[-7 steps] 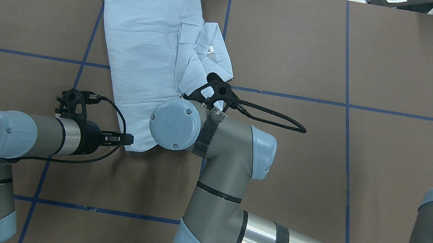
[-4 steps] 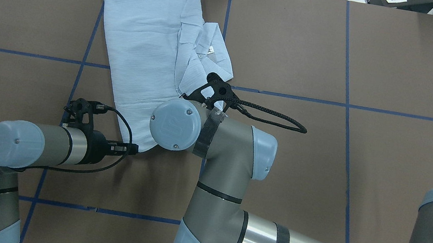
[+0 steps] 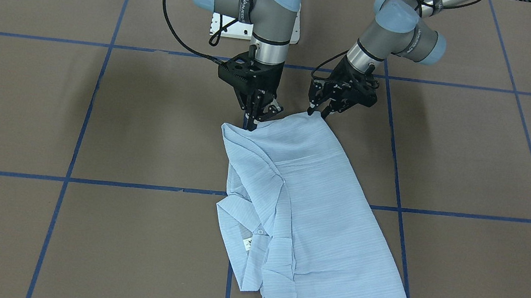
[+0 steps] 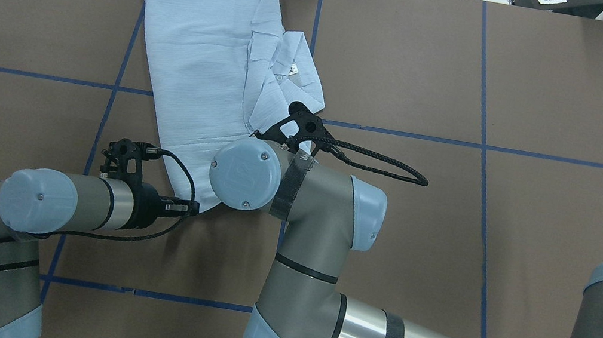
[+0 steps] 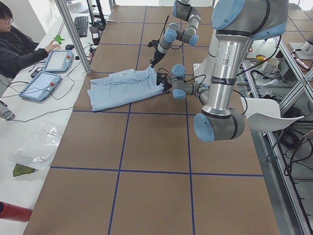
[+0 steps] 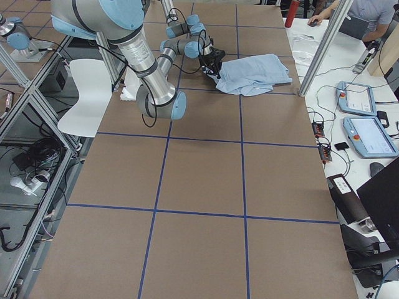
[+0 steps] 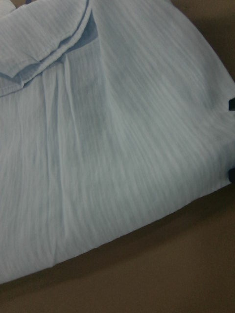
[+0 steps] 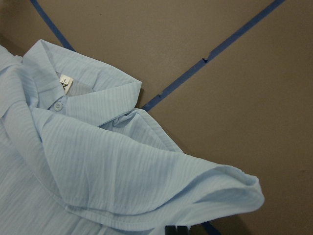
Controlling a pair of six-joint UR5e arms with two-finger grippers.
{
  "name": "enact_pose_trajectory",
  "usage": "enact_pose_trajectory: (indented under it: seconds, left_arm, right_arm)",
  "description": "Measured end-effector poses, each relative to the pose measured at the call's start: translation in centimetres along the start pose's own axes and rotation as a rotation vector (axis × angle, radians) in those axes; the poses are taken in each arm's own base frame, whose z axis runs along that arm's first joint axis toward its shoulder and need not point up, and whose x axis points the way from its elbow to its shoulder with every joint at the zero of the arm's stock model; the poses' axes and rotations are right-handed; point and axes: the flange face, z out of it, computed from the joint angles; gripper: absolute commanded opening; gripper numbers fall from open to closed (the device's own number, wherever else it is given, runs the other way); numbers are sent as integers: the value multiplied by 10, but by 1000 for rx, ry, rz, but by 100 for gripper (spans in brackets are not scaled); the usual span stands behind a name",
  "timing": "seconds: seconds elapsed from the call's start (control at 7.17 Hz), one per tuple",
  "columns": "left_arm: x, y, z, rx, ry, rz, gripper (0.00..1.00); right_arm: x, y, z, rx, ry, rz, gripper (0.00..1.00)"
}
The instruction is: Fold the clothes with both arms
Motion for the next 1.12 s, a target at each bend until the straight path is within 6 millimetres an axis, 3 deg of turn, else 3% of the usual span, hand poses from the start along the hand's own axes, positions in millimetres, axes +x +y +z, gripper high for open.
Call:
enact_pose_trajectory:
  seconds: [0.42,0.56,0.84,1.12]
  left_arm:
    - [7,-1,-6,1,18,2,0]
    - [16,-2,-15,2,42,4,0]
    - [46,-3,-46,0,125,1,0]
    - [77,12,-81,-35,203,-14,0]
  right_arm:
    - [7,-2,3,0,4,-4,0]
    - [20,-9,0,-3,-4,-12,0]
    - [72,-35,-26,-31,-44,-36,0]
    - [135,-36,-83,-82,-69,-101,0]
